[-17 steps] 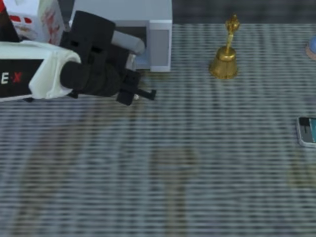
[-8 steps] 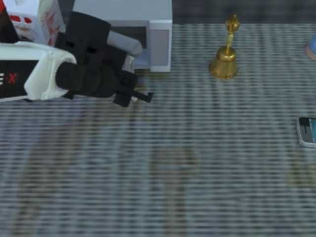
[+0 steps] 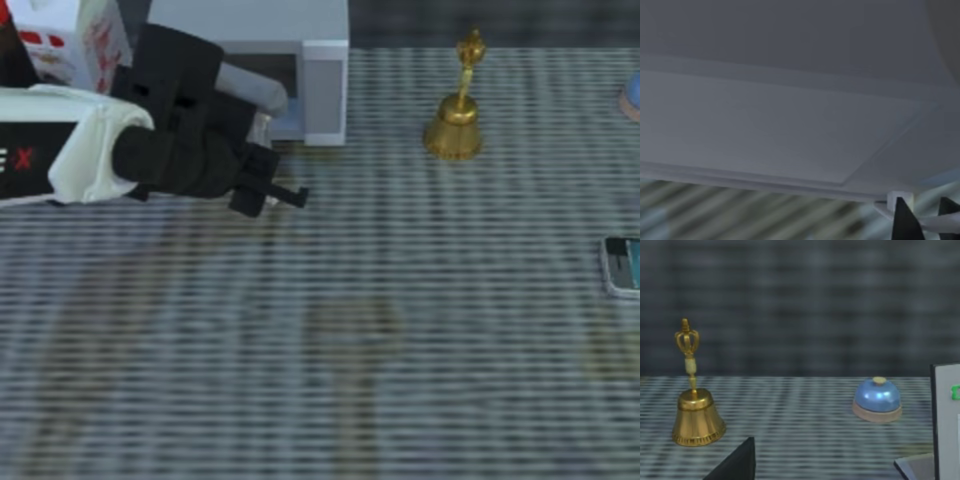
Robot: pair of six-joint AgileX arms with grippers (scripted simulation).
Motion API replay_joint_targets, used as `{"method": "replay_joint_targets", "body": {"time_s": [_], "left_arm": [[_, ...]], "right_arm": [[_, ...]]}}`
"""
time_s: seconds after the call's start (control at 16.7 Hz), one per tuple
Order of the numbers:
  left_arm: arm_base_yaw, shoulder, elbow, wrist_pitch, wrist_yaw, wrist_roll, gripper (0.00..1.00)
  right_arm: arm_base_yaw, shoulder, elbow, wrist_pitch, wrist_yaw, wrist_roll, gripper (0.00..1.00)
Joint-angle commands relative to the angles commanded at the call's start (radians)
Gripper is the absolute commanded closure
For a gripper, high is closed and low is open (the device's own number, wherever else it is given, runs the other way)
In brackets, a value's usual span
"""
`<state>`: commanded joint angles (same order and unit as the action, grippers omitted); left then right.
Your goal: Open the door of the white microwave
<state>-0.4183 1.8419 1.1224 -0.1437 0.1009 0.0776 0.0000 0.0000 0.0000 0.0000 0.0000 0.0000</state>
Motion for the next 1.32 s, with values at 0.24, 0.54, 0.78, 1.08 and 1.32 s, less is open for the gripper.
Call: {"method": "replay_joint_targets", "body": {"time_s": [0.24, 0.54, 0.78, 1.08, 1.32], "left_arm": [[0.000, 0.000, 0.000, 0.000, 0.000, 0.000, 1.00], [0.000, 0.000, 0.000, 0.000, 0.000, 0.000, 1.00], [-0.007, 0.001, 0.000, -0.001, 0.010, -0.003, 1.00], [0.018, -0.019, -0.019, -0.002, 0.045, 0.048, 1.00], [0.032, -0.025, -0.031, -0.005, 0.064, 0.076, 1.00]], "right_arm": [[0.000, 0.000, 0.000, 0.000, 0.000, 0.000, 0.00], [0.000, 0.000, 0.000, 0.000, 0.000, 0.000, 0.00], [0.000, 0.000, 0.000, 0.000, 0.000, 0.000, 0.00], [0.000, 0.000, 0.000, 0.000, 0.000, 0.000, 0.00], [0.000, 0.000, 0.000, 0.000, 0.000, 0.000, 0.00]]}}
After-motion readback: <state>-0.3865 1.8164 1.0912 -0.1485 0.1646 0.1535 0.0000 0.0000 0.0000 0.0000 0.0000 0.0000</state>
